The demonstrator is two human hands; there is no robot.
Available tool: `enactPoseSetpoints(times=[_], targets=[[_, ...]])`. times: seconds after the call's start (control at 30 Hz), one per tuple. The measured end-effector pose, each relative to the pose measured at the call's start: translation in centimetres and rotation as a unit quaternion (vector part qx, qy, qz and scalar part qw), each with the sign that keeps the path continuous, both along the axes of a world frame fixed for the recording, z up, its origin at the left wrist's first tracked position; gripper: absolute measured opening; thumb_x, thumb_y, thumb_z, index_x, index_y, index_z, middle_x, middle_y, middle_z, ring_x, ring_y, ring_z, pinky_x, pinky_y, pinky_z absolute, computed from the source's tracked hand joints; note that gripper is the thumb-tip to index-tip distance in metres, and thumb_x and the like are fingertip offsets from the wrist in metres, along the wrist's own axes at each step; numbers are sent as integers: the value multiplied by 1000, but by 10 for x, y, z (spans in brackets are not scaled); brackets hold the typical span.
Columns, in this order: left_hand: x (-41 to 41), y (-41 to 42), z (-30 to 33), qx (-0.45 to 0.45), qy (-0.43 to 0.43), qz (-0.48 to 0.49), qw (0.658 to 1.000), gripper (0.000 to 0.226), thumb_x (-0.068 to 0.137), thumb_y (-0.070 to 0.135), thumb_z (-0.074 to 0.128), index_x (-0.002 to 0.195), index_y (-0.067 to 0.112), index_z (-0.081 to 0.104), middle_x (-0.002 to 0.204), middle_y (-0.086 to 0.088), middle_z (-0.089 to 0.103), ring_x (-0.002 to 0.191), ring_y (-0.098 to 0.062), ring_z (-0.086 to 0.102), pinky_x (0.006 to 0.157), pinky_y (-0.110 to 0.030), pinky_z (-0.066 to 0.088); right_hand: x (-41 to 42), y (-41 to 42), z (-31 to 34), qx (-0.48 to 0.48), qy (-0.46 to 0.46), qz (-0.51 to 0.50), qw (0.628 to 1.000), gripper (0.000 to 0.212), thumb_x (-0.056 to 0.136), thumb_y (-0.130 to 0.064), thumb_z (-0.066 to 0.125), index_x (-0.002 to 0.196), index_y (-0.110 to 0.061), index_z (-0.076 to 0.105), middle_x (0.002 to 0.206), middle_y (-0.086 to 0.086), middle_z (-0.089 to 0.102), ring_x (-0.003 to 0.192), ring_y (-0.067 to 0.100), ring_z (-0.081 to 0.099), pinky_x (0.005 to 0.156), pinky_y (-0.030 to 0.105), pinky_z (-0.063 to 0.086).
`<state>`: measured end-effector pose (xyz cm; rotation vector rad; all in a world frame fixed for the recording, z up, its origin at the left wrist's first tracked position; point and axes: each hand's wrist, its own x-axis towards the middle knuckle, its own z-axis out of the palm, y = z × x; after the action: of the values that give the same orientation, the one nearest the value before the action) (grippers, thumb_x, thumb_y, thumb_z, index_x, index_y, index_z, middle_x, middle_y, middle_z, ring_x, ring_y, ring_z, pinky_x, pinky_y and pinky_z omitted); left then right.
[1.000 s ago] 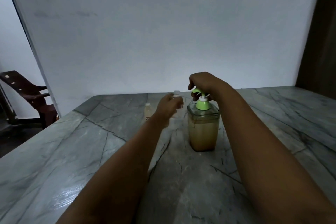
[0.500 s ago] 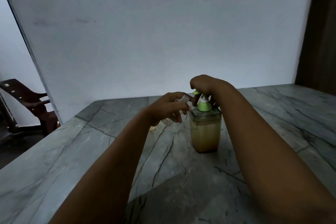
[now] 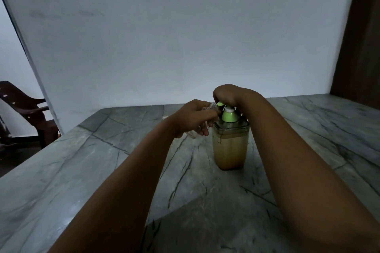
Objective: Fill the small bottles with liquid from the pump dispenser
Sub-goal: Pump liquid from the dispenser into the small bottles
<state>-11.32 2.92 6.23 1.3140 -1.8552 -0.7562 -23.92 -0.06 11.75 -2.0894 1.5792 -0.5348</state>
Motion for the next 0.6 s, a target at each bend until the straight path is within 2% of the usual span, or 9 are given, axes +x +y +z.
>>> enactPoseSetpoints(times=[0.07,0.13,0.2,0.3,0.43,0.6], targets=[[0,1,0,-5,-13,1,1000,12,90,10,54,83,8,64,69,-9,60,52,-19,61,51,-24,48,-5,3,2,-2,-5,18,1000,39,100,-7,31,62,-14,29,68,2,32,77,23,40,76,27,33],[-2,2,0,-10,-22,2,1000,12,90,10,54,85,6,64,67,-8,61,51,-18,61,51,-24,48,-11,7,3,7,-46,32,998,35,99,-5,30,64,-11,29,66,7,31,66,22,35,63,28,32],[-3,2,0,-9,-21,3,1000,12,89,10,54,88,4,64,65,-7,60,50,-18,61,50,-24,48,-13,10,4,7,-46,33,998,30,95,-2,31,66,-11,29,66,8,32,56,20,28,56,26,30],[-4,2,0,-4,-13,3,1000,11,89,10,54,86,8,64,64,-7,60,49,-18,61,50,-23,48,-8,10,2,14,-18,33,999,32,88,4,32,61,-11,27,63,9,29,53,19,25,53,25,30],[-4,3,0,6,3,-5,1000,14,89,9,53,80,10,63,63,-10,59,49,-20,60,51,-24,48,-5,8,-1,6,3,23,1000,29,85,1,33,60,-12,30,65,8,31,55,20,25,53,26,28],[-1,2,-3,-2,10,-9,1000,15,82,18,55,84,5,63,63,-12,61,49,-20,60,50,-23,48,-8,9,0,11,-23,19,999,30,93,-7,33,64,-12,29,66,6,29,55,19,25,55,25,27]])
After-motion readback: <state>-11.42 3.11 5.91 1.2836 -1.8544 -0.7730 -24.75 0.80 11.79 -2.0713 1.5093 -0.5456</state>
